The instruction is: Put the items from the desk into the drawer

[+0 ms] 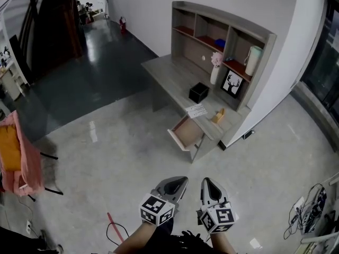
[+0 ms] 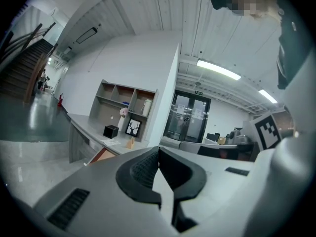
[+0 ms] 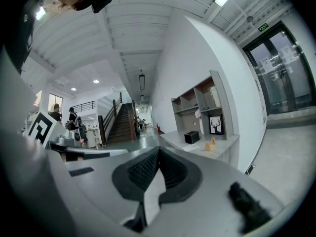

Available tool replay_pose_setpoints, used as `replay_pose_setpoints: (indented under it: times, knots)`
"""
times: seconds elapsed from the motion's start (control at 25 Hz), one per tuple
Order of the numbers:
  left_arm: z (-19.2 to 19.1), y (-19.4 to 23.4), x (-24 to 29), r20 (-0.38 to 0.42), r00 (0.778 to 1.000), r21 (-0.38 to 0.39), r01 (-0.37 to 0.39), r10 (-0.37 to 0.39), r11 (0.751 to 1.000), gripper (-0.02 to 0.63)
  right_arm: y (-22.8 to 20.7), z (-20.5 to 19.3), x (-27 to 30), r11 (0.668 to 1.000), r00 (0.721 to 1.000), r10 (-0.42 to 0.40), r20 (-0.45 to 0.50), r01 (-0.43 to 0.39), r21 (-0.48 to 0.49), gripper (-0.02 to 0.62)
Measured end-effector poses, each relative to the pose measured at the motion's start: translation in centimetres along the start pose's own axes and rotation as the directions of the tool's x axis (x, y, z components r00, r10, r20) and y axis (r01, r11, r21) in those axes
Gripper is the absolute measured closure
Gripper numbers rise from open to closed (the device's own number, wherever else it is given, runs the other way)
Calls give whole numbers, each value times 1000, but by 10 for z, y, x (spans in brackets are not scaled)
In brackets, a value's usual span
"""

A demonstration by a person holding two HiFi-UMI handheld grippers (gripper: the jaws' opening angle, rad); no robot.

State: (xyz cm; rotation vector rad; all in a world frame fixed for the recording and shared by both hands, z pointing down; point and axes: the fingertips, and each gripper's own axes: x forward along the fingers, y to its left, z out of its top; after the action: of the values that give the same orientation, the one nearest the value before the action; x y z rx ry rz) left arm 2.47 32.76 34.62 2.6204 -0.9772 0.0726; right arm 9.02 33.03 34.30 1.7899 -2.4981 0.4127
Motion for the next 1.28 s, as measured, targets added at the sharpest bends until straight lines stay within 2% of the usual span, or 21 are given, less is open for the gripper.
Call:
replay_pose_setpoints:
  times: [0.28,0.76,1.0,1.28]
  knots:
    - [3,27,14,-27,999,1,19,-19,1000,595,2,-3,34,1000,1000,-8,-26,8,-4,586]
    - [25,87,29,-20,998,8,59,-59,998,595,8,5,95,999,999,-46,-10,46,-13,586]
    - [37,95,33,9,997,15,75,-75,997,595,11,9,107,999,999,-45,-12,45,-24,586]
    - [31,102,33,-1,998,-7,64,-64,998,595,3,7,110,998,998,-64,-25,64,-22,586]
